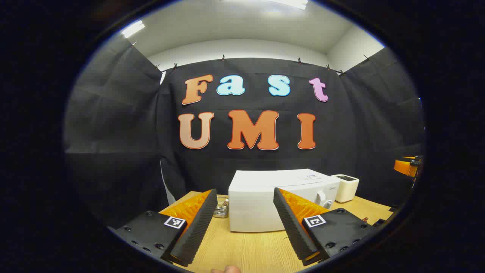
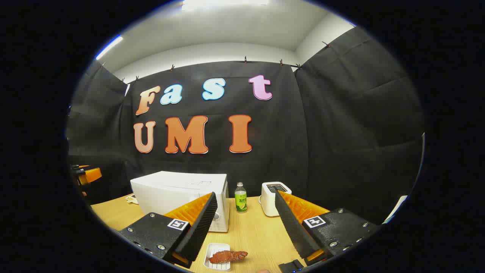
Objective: Open the microwave oven with the left hand, put the food in, and close the microwave oven.
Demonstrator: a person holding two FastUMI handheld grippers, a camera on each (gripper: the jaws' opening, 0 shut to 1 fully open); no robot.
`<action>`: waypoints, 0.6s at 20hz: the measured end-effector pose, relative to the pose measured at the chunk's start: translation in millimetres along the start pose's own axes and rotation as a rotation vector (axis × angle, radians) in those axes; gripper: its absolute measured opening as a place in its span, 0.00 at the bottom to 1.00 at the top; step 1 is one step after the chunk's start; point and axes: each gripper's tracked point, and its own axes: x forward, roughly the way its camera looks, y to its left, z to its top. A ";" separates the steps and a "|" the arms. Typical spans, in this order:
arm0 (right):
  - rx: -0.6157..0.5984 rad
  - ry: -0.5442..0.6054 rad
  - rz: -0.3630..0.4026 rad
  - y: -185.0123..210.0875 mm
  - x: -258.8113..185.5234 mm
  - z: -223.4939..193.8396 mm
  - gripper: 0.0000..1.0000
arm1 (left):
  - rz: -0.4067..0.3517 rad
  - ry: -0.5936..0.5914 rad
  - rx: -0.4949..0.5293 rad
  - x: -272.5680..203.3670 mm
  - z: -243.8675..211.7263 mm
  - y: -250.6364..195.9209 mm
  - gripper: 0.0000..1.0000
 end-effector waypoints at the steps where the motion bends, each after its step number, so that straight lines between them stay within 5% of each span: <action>1: -0.001 0.003 0.004 3.4 0.9 -2.4 0.95 | 0.004 0.004 -0.011 0.4 -2.1 2.5 0.97; 12: -0.053 0.023 -0.027 2.5 4.2 -14.8 0.95 | 0.044 -0.003 -0.020 -5.9 -6.3 23.8 0.98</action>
